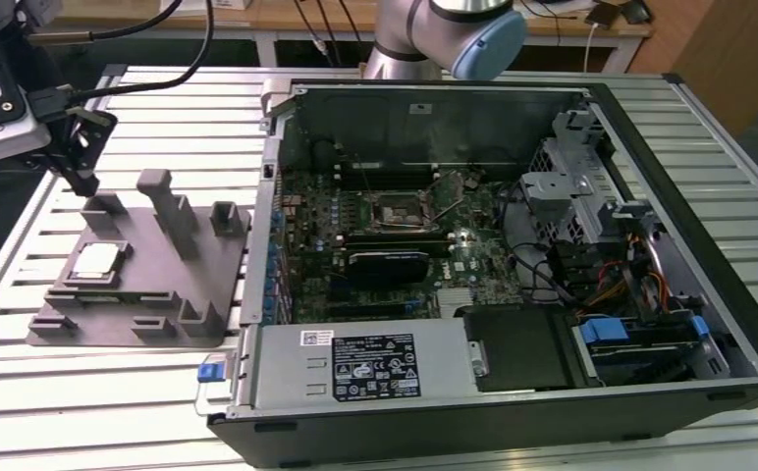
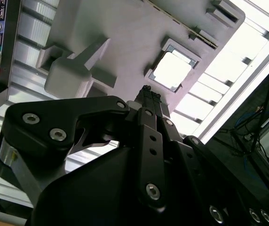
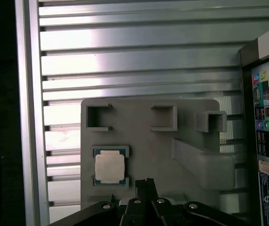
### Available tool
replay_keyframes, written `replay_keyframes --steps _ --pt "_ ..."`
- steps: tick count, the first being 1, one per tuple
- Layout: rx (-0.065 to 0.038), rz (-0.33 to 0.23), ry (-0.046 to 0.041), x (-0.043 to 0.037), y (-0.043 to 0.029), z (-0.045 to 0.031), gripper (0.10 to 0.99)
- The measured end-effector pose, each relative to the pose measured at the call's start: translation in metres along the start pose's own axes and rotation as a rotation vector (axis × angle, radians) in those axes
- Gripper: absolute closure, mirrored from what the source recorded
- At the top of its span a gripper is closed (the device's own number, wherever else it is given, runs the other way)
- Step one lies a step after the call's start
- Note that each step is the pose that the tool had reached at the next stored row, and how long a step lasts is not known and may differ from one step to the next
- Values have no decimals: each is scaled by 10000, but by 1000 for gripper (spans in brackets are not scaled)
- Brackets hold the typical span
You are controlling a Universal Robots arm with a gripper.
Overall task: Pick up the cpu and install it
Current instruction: 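Pick up the cpu and move it towards the insertion slot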
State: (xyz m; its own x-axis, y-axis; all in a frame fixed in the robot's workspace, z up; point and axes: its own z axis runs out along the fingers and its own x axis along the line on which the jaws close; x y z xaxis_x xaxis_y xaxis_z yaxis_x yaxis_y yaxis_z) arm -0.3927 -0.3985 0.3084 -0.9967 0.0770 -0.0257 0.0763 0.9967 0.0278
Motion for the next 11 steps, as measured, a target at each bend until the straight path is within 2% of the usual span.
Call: replay_keyframes --steps 11 --pt "1 1 0 53 -7 97 980"
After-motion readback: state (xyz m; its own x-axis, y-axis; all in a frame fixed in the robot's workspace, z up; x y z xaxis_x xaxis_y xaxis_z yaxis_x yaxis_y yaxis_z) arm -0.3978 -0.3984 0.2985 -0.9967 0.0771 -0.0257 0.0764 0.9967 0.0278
